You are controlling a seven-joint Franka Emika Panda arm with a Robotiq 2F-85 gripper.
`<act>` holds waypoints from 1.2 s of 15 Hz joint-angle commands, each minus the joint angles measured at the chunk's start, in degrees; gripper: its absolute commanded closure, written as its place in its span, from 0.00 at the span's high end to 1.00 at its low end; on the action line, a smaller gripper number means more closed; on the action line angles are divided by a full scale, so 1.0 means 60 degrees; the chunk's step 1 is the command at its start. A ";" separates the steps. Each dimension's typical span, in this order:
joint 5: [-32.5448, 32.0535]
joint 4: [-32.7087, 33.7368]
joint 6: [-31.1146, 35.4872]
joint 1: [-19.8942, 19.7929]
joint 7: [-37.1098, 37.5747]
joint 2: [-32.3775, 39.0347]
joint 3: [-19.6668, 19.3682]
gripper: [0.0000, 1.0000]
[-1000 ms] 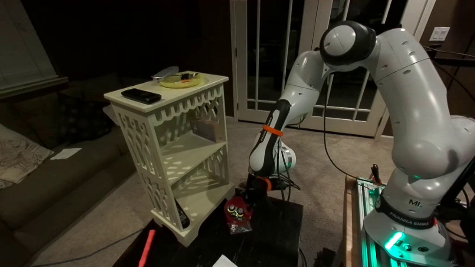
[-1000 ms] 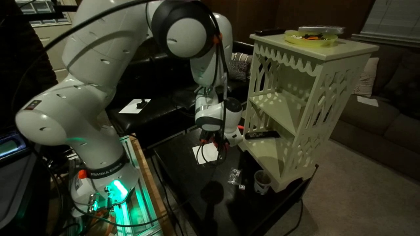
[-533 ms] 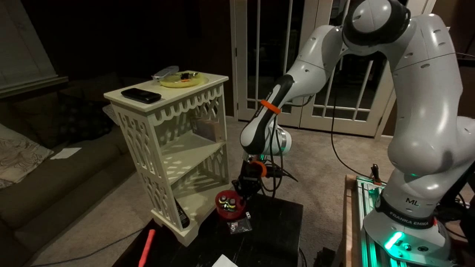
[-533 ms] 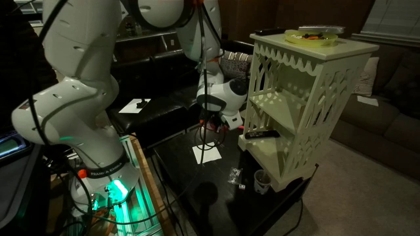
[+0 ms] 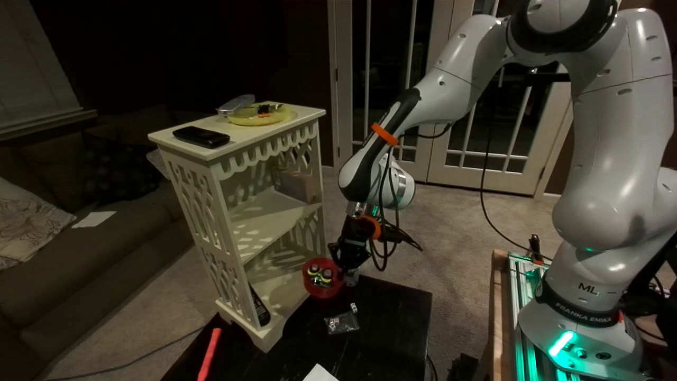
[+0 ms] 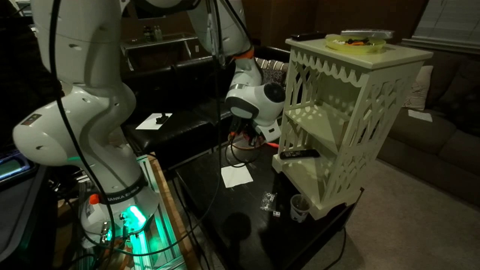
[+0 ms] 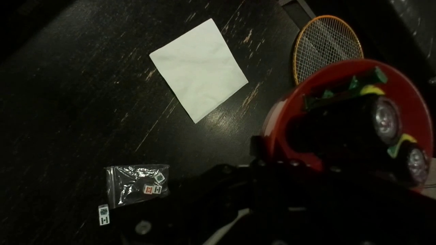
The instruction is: Put the red bowl in the middle shelf
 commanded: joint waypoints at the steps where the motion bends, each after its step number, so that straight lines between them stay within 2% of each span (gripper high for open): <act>1: 0.0622 0.0101 -0.0115 0.0246 0.0112 -0.0350 -0.0035 0.01; 2: 0.1530 0.0270 -0.0860 0.1427 -0.0125 -0.0914 -0.1125 0.01; 3: 0.1655 0.0269 -0.1226 0.1667 0.0099 -0.1252 -0.1345 0.01; 6: 0.2306 0.0462 -0.2060 0.3324 0.0476 -0.2028 -0.3020 0.01; 8: 0.2972 0.0758 -0.1668 0.4256 0.0850 -0.2265 -0.3927 0.01; 11: 0.3924 0.1221 -0.0411 0.5369 0.1022 -0.2244 -0.4828 0.01; 12: 0.4156 0.1352 0.0275 0.4872 0.0995 -0.2095 -0.4200 0.01; 15: 0.5009 0.1632 0.2002 0.5152 0.0925 -0.1622 -0.4121 0.01; 18: 0.6404 0.2273 0.3075 0.5094 0.0516 -0.1033 -0.3745 0.01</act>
